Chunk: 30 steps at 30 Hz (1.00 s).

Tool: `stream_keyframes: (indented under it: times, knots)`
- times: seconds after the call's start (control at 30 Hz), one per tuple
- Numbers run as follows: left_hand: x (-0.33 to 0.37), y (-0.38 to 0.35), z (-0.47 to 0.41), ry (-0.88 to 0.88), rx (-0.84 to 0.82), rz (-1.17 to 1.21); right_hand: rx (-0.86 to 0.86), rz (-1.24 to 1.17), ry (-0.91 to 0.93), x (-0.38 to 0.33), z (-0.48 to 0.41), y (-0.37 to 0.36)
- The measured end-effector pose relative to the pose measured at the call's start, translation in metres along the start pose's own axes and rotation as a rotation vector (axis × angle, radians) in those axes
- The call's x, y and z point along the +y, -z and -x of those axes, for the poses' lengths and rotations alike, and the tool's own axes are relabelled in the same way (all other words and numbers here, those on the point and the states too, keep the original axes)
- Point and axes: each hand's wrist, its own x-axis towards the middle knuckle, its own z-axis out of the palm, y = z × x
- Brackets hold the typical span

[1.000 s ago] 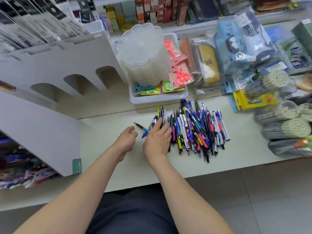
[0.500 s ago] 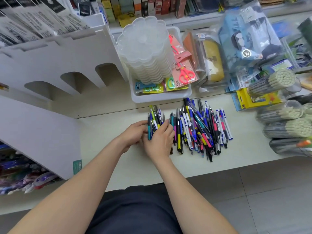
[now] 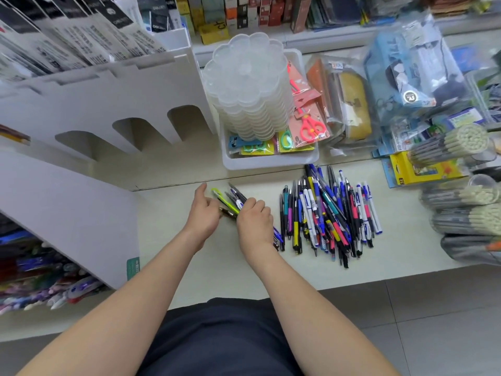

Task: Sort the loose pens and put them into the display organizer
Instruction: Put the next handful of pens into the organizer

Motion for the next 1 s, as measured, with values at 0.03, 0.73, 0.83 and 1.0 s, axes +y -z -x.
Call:
stream_keyframes:
  times: [0.03, 0.73, 0.83, 1.0]
  knots:
    - [0.002, 0.000, 0.000, -0.019, 0.017, 0.008, -0.019, 0.045, 0.029, 0.001, 0.000, 0.000]
    - [0.054, 0.016, 0.065, -0.211, -0.197, 0.205, -0.164, -0.784, 0.220, 0.030, 0.014, 0.046]
    - [0.056, 0.023, 0.072, -0.264, -0.239, 0.179, 0.044, -0.847, 0.129, 0.027, 0.010, 0.050]
    - [0.033, 0.018, 0.071, -0.163, -0.095, 0.232, 0.447, -1.160, 0.145, 0.022, 0.011, 0.060]
